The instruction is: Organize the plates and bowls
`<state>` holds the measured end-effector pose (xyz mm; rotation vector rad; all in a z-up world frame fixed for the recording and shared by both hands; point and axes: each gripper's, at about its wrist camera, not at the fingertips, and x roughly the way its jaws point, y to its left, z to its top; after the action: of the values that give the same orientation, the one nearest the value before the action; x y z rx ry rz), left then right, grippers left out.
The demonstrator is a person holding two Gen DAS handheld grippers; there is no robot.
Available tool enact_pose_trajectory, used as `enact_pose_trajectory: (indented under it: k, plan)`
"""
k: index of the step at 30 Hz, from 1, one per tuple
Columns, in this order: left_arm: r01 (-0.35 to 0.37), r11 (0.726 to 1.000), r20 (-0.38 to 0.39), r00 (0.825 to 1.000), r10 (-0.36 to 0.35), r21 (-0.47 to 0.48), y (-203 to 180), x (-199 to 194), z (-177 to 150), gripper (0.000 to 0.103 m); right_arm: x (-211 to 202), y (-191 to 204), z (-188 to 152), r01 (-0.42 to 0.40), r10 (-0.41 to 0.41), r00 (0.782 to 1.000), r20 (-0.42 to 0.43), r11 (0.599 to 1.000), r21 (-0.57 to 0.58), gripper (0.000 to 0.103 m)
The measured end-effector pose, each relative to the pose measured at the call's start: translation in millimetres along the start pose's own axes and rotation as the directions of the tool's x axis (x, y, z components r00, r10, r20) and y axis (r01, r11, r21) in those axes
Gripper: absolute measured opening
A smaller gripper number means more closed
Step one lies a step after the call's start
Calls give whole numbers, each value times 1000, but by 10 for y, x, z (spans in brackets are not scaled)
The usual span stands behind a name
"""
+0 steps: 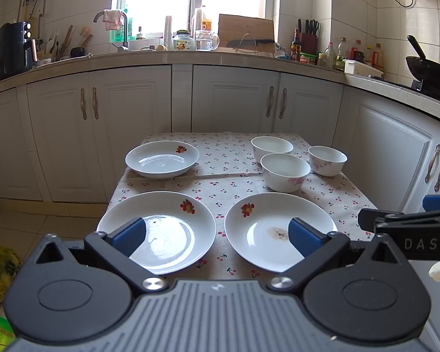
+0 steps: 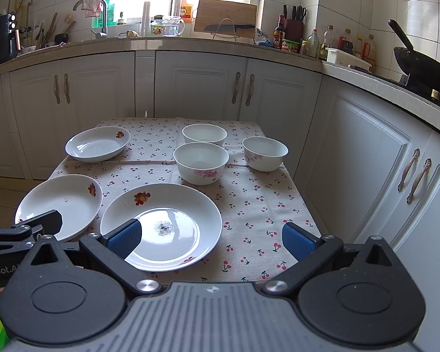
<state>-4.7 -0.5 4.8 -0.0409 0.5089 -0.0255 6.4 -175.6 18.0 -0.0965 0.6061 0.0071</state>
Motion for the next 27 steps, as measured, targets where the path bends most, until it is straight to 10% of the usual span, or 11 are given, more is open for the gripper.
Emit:
enact_pose_trajectory:
  k: [27]
  plan:
    - [46, 999, -3, 999, -46, 15, 85, 220, 34, 102, 234, 58, 92, -28, 28, 999, -37, 999, -24, 103]
